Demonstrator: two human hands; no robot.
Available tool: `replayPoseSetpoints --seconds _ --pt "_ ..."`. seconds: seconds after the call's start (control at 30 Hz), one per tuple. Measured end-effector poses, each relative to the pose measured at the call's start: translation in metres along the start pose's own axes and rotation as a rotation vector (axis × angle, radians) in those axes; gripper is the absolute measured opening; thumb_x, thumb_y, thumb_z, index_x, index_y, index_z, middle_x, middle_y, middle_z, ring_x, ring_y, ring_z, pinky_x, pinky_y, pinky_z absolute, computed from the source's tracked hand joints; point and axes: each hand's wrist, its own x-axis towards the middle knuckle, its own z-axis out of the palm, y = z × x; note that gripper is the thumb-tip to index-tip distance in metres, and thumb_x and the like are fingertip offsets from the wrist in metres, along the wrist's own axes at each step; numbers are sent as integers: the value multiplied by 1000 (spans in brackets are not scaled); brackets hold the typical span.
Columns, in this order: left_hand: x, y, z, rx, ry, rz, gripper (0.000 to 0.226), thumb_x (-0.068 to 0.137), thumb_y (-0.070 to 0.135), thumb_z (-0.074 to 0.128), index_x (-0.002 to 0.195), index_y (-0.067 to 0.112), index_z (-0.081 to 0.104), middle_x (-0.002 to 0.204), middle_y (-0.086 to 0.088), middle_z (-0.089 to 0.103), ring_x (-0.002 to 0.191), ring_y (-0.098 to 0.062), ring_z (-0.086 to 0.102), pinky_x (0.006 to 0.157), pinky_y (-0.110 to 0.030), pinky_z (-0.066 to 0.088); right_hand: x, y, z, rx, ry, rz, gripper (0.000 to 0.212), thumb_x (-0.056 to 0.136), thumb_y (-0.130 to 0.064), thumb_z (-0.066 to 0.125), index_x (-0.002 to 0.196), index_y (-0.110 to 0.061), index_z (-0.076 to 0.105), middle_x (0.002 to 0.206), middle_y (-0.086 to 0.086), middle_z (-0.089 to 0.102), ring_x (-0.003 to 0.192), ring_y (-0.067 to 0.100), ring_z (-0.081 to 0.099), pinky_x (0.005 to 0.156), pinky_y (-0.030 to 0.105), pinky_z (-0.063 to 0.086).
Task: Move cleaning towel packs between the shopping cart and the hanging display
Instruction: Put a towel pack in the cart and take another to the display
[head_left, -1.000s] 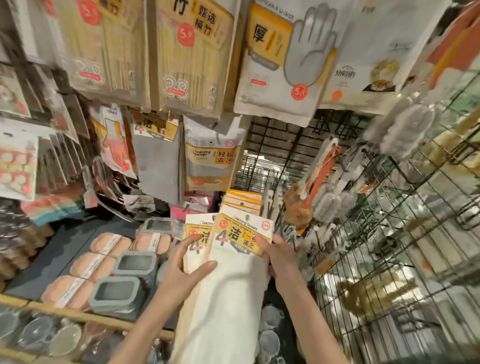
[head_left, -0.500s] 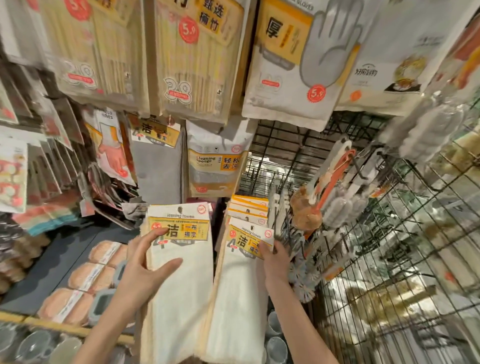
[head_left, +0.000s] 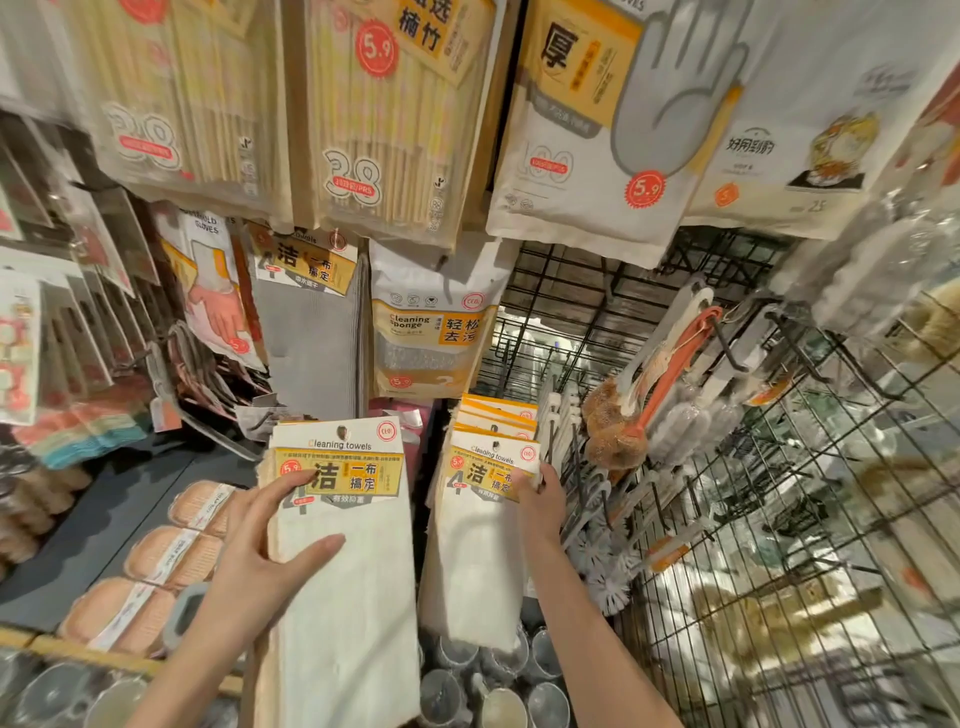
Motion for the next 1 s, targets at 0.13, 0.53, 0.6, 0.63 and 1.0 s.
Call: replayPoseSetpoints --seconds 0.13,0.53,0.6,0.63,1.0 --pt "-6 4 7 -6 10 11 78 68 11 81 92 75 46 118 27 41 103 25 37 98 -25 28 -1 4 -3 19 7 -28 33 92 -5 56 125 -4 52 119 11 60 97 19 56 80 25 47" --pt "-8 6 14 3 -27 -14 76 68 14 80 92 76 44 130 7 41 118 -5 37 99 -27 27 -1 28 2 65 72 20 17 90 -11 61 106 -15 57 102 5 64 91 20 60 86 37 49" --pt "-7 7 14 -10 -28 -19 76 68 13 80 90 76 45 131 7 41 117 -5 37 99 -27 27 3 28 3 46 83 13 19 89 -12 61 108 -13 57 101 4 63 90 19 60 84 35 48" --pt "-7 7 14 -12 -28 -19 76 68 13 80 91 76 45 131 7 41 118 -5 36 100 -27 26 5 27 4 25 91 14 22 89 -13 62 110 -12 58 101 3 63 90 19 59 84 35 48" --pt "1 6 19 -10 -57 -2 69 62 29 85 95 75 46 122 17 43 109 16 38 100 -28 27 37 16 18 -148 246 65 35 80 -23 70 105 -13 47 83 3 56 73 24 54 67 35 45"
